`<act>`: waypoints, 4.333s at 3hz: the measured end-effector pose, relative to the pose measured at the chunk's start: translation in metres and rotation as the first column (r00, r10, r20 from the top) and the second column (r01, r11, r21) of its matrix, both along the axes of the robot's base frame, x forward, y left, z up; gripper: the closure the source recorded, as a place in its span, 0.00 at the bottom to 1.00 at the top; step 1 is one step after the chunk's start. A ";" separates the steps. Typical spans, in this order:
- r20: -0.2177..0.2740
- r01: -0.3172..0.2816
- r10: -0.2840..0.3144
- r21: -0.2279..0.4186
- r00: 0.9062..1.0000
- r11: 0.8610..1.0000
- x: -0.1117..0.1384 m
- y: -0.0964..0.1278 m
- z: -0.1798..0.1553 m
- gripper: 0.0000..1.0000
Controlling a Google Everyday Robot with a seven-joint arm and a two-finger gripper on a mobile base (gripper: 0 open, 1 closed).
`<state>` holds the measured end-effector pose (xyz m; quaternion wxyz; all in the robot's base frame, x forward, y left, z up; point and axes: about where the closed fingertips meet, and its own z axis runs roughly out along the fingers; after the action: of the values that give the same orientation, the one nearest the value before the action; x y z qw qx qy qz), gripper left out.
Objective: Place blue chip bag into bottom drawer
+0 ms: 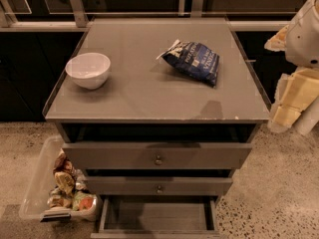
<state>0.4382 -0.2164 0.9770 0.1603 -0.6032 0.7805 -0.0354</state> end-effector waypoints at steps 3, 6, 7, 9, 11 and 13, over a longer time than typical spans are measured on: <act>0.058 -0.071 0.068 0.061 0.996 0.996 0.046 0.026 0.010 0.00; 0.132 -0.181 0.160 0.166 0.978 0.969 0.145 0.083 0.022 0.00; 0.130 -0.135 0.111 0.193 0.985 0.972 0.156 0.066 0.015 0.00; 0.107 -0.077 0.047 0.303 0.993 0.950 0.213 0.048 -0.015 0.00; -0.003 -0.029 0.032 0.356 0.999 0.934 0.247 0.052 -0.074 0.00; -0.088 -0.015 0.049 0.347 0.995 0.938 0.261 0.063 -0.121 0.07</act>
Offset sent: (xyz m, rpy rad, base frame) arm 0.0189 0.0054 0.0043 0.0294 -0.0426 0.0001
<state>0.6993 -0.1538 0.8558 0.2267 -0.5794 0.7714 0.1336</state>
